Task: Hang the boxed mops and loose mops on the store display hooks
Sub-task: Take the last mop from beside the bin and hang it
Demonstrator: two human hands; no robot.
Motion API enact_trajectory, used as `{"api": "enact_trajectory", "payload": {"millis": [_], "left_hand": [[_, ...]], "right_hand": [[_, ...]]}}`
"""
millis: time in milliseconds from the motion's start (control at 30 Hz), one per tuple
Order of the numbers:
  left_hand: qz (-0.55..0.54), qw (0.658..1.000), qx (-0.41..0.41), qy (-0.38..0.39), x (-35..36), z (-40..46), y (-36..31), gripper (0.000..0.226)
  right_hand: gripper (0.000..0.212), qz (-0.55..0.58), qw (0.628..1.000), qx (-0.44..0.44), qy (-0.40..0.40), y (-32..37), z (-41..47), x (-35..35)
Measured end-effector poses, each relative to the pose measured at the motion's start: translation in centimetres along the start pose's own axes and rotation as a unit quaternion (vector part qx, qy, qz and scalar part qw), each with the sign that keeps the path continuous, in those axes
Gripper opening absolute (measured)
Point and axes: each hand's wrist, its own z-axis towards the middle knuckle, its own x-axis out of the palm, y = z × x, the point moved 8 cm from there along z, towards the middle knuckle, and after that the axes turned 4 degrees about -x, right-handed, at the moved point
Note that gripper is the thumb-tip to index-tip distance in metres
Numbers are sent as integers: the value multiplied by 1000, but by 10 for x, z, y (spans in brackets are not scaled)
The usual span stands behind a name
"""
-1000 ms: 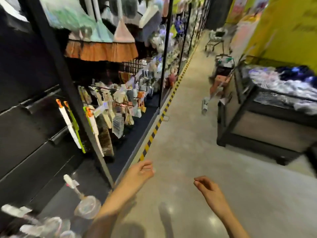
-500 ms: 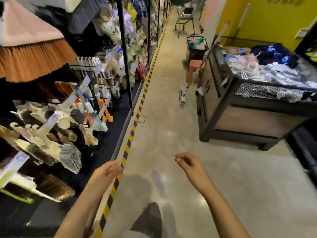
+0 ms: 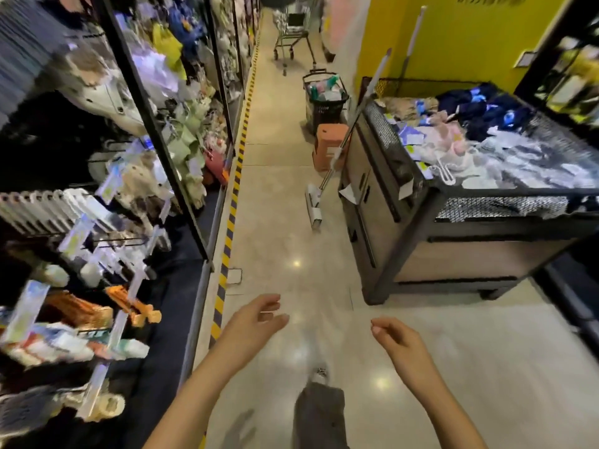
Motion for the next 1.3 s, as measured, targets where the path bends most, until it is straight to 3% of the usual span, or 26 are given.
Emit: {"api": "enact_trajectory", "payload": {"millis": [133,267,500,733,867,1033,1167,1300], "left_hand": [[58,998,31,-7,-15,101,-46,53],[109,993,31,-27,-49,187,-81,61],[62,996,-21,-62,-107,321,-116,56],[5,995,-94,-33,-145,479,-139,51],[5,998,-69,-8,-163,593,-194,50],[62,997,21,52,-152,721,-302,47],[102,988,71,93,-117,789,-378,39],[86,988,77,105,-92,844,-421,47]], "right_hand": [[17,21,999,16,-27,11,110,-9],[27,11,1000,-3,-1,53,224,-8],[32,8,997,-55,60,145,388,8],[30,24,997,-36,64,165,539,12],[17,52,998,-13,26,175,632,1],[24,91,995,13,-48,190,737,-31],[22,100,991,31,-79,195,797,-57],[24,102,991,30,-84,195,864,-86]]}}
